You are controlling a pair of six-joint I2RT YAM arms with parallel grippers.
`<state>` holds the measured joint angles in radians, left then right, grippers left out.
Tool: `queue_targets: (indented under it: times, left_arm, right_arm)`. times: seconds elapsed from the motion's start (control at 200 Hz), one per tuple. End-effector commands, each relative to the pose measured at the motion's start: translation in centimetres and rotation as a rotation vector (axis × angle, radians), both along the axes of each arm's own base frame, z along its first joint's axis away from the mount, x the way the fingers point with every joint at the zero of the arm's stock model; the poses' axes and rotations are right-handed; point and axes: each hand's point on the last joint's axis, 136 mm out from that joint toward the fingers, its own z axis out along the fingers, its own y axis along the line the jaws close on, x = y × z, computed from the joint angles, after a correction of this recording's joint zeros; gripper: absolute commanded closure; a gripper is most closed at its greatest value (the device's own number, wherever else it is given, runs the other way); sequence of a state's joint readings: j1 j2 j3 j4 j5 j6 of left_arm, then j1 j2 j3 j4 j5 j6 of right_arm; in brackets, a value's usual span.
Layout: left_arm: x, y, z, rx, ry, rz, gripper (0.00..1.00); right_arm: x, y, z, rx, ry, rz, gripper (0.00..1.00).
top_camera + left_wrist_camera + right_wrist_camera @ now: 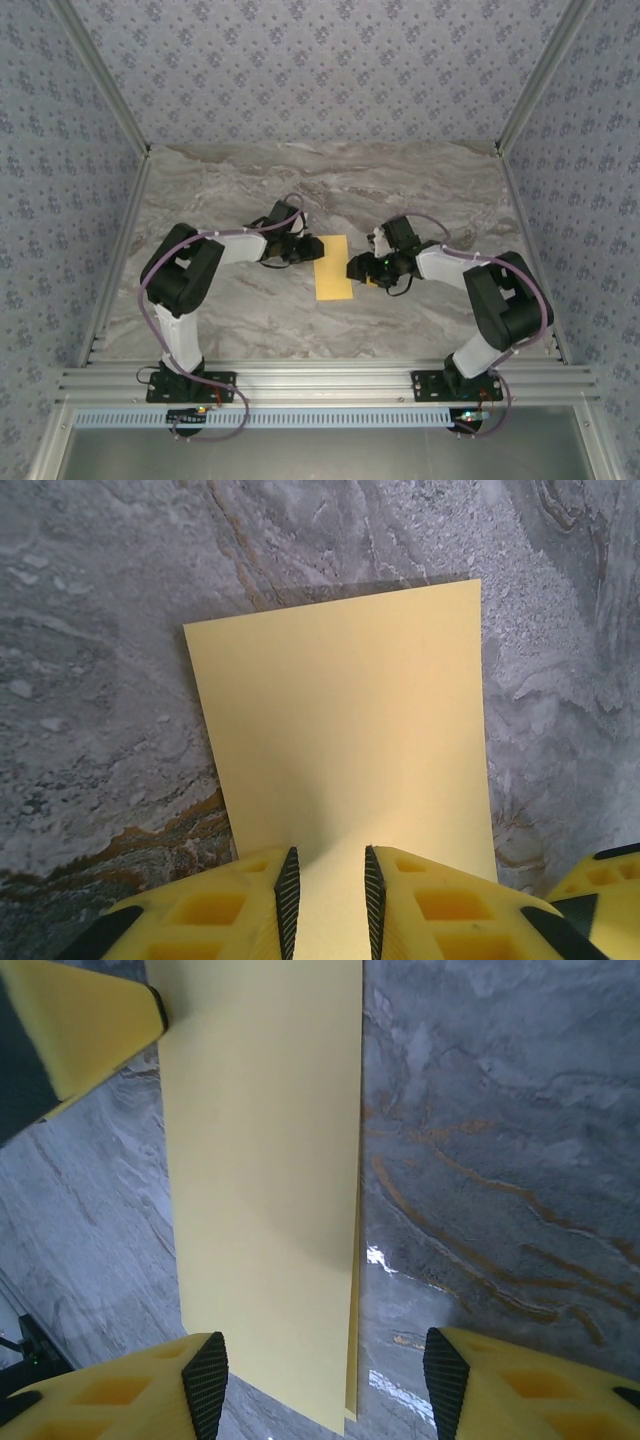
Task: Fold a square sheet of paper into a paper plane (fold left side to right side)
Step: Fold the triangle a second time at the center of the table.
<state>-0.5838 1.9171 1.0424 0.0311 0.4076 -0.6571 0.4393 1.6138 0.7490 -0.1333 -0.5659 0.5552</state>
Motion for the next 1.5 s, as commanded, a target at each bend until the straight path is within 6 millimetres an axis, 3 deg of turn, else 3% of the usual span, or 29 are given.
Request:
queue_targets:
  times: [0.0,0.335,0.595,0.784,0.949,1.064,1.159,1.354,1.494]
  left_arm:
    - [-1.1,0.4,-1.1,0.030,0.031,0.004,0.74]
    - [-1.0,0.2,-1.0,0.023,0.029,0.001,0.74]
    - [-0.9,-0.1,-0.3,0.000,0.014,-0.007,0.74]
    - [-0.4,-0.5,3.4,-0.049,-0.072,-0.035,0.63]
    - [-0.1,1.0,7.8,-0.083,-0.185,-0.020,0.47]
    - [-1.3,2.1,9.8,-0.088,-0.273,-0.029,0.42]
    - [-3.5,2.4,10.8,-0.096,-0.351,-0.069,0.39]
    - [-9.4,1.4,10.4,-0.025,-0.447,-0.189,0.32]
    - [-11.6,0.0,9.8,0.034,-0.477,-0.228,0.30]
  right_arm:
    - [0.3,1.5,0.6,0.034,0.021,0.018,0.43]
    - [0.0,3.0,-0.4,0.014,0.060,0.030,0.45]
    - [0.8,3.9,0.3,0.032,0.033,0.040,0.46]
    - [1.9,3.8,1.6,0.074,0.006,0.013,0.48]
    - [3.2,3.8,2.5,0.120,0.001,0.004,0.50]
    - [4.0,4.0,2.9,0.142,0.001,0.005,0.51]
    - [4.8,4.0,3.1,0.163,0.019,-0.013,0.52]
    - [6.1,4.1,4.2,0.200,0.026,-0.044,0.54]
    - [6.6,4.5,5.0,0.229,0.027,-0.048,0.55]
